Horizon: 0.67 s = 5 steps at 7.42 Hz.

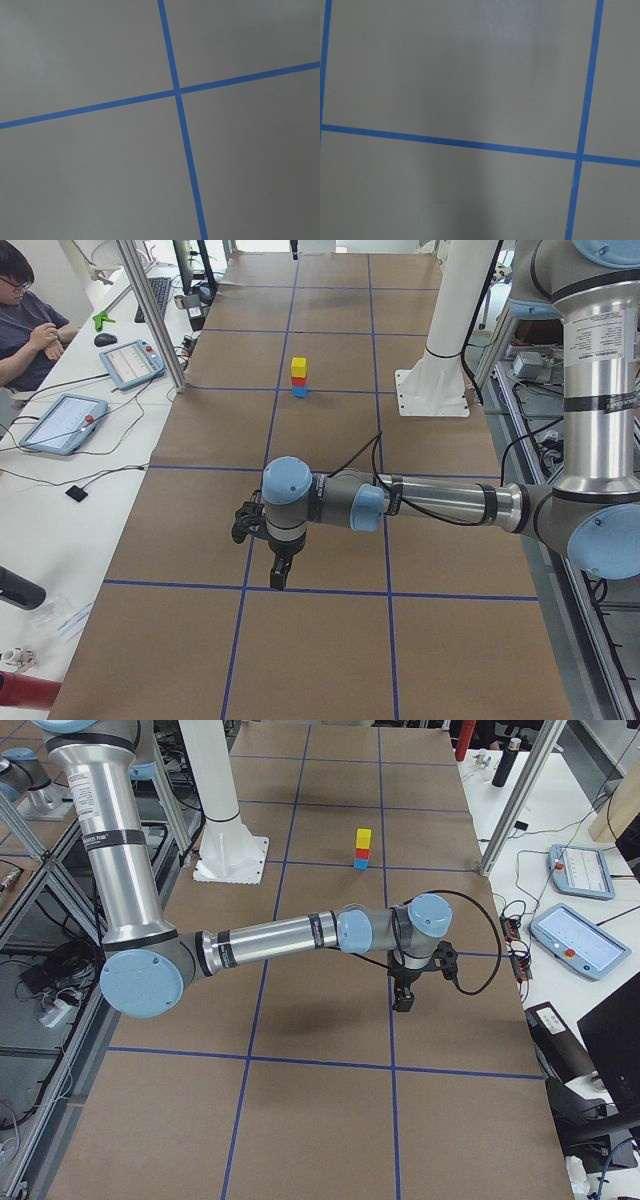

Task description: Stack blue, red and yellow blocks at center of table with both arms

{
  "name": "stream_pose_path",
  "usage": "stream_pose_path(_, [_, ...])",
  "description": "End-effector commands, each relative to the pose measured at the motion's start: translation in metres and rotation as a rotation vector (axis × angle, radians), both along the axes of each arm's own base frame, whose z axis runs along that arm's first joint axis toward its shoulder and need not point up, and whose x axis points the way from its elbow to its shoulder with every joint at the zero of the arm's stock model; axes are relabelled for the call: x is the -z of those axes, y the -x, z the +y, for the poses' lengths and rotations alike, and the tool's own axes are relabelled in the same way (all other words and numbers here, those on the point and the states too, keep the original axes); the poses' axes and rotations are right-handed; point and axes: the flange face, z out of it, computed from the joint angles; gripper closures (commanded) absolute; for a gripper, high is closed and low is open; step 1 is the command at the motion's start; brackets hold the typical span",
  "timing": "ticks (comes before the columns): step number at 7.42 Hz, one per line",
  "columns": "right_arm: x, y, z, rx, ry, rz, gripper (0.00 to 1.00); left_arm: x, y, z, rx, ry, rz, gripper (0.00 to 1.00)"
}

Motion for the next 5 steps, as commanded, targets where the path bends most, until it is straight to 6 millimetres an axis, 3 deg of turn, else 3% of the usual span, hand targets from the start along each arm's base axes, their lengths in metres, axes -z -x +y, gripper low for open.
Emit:
stream_pose_path(1, [0.0014, 0.0014, -0.0003, 0.000, 0.000, -0.001, 0.01, 0.0008, -0.0019, -0.0002, -0.001, 0.002, 0.001, 0.00])
stream_pose_path(5, [0.0044, 0.0013, -0.0002, -0.001, -0.006, 0.000, 0.00, 0.0099, -0.0020, -0.0043, -0.001, -0.013, 0.001, 0.00])
